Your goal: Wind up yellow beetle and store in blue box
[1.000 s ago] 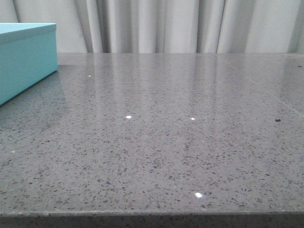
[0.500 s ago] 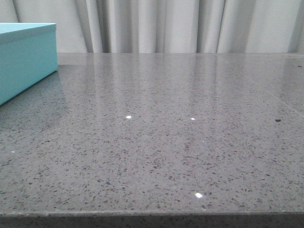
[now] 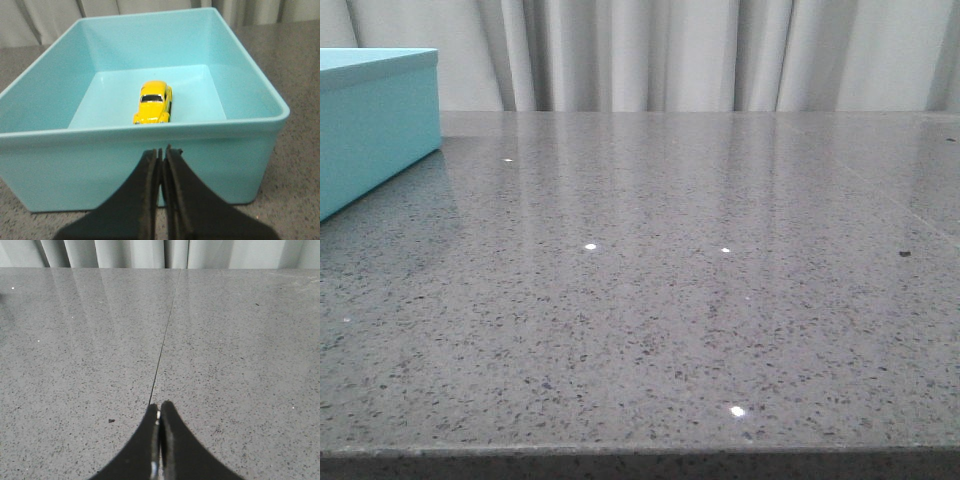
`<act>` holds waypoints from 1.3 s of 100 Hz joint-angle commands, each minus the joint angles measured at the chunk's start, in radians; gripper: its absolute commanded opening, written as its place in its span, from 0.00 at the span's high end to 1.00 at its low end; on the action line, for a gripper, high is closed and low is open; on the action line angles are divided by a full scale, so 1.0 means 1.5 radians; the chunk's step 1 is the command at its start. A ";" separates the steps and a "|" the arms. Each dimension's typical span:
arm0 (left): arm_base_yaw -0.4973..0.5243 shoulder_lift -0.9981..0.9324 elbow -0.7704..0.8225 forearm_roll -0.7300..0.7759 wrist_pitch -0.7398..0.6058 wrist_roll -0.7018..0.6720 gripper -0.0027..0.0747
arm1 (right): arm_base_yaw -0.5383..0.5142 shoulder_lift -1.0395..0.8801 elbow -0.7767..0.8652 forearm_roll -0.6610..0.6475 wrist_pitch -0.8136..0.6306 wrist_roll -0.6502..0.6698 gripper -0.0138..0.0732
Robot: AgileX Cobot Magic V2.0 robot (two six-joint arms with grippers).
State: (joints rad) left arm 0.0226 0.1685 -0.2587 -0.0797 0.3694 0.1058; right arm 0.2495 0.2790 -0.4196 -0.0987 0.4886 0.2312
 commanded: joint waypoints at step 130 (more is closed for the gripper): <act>-0.008 -0.137 0.187 -0.004 -0.153 -0.088 0.99 | -0.001 0.005 -0.017 -0.011 -0.049 -0.005 0.92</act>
State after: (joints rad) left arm 0.0162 -0.0052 0.0000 -0.0797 0.2118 -0.0269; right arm 0.2495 0.2775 -0.4196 -0.1005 0.4912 0.2312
